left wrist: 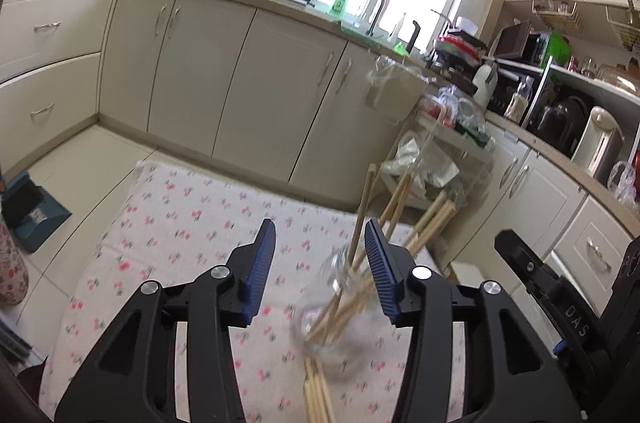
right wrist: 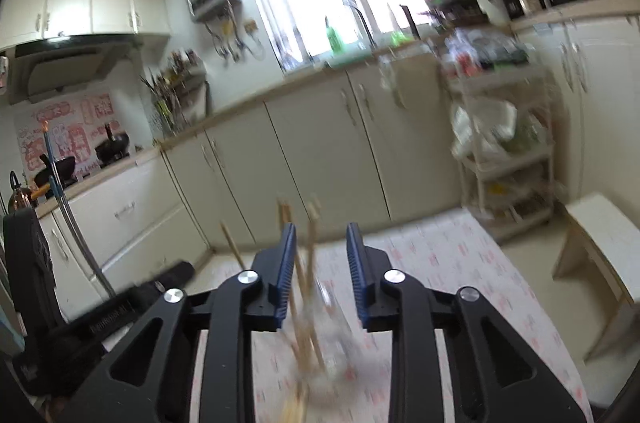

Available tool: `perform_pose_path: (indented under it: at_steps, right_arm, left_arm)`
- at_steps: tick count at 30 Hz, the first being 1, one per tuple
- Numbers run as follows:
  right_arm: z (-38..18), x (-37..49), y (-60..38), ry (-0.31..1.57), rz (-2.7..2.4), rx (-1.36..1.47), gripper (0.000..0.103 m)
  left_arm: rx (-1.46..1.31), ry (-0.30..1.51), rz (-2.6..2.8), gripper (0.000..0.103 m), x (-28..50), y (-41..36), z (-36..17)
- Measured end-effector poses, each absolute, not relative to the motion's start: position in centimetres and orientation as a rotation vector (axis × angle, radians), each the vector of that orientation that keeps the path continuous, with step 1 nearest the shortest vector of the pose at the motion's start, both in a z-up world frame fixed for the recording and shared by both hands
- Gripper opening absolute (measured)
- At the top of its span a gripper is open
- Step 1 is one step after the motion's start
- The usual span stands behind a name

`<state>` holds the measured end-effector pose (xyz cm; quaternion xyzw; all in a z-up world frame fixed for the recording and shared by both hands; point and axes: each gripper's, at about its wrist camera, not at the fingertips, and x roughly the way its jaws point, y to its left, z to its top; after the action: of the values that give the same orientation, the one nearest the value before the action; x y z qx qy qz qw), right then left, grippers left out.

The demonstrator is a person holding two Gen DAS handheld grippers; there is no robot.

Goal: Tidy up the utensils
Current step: 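Move both open tools back above the remaining chopsticks on the tablecloth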

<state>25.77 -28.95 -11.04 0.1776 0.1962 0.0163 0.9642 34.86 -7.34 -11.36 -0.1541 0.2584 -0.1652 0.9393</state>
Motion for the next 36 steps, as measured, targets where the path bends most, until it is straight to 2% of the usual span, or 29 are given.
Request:
perform_pose_path:
  at_steps: [7,12,19,27,36]
  right_arm:
    - [-16.9,21.3,-29.4,0.687,-0.021,0.370,0.040]
    - [-19.3,21.0,-26.8,0.834,0.044,0.294,0.041]
    - [-20.7,22.7,-21.8,0.922,0.137,0.148,0.042]
    - [-22.4,23.4,-21.4,0.993,0.114,0.061,0.041]
    - [-21.9,22.4,-24.4,0.961,0.116,0.168,0.041]
  left_arm:
    - [-0.240,0.723,-0.297,0.048,31.6,-6.9,-15.4]
    - [-0.242,0.824,-0.225,0.050,29.6,-5.7,-18.0]
    - [-0.231,0.858,-0.191,0.054,28.5,-4.7,-18.2]
    - [-0.222,0.881,-0.207,0.057,28.3,-5.1,-18.6]
    - [-0.128,0.958,-0.245,0.057,29.3,-8.6,-20.4]
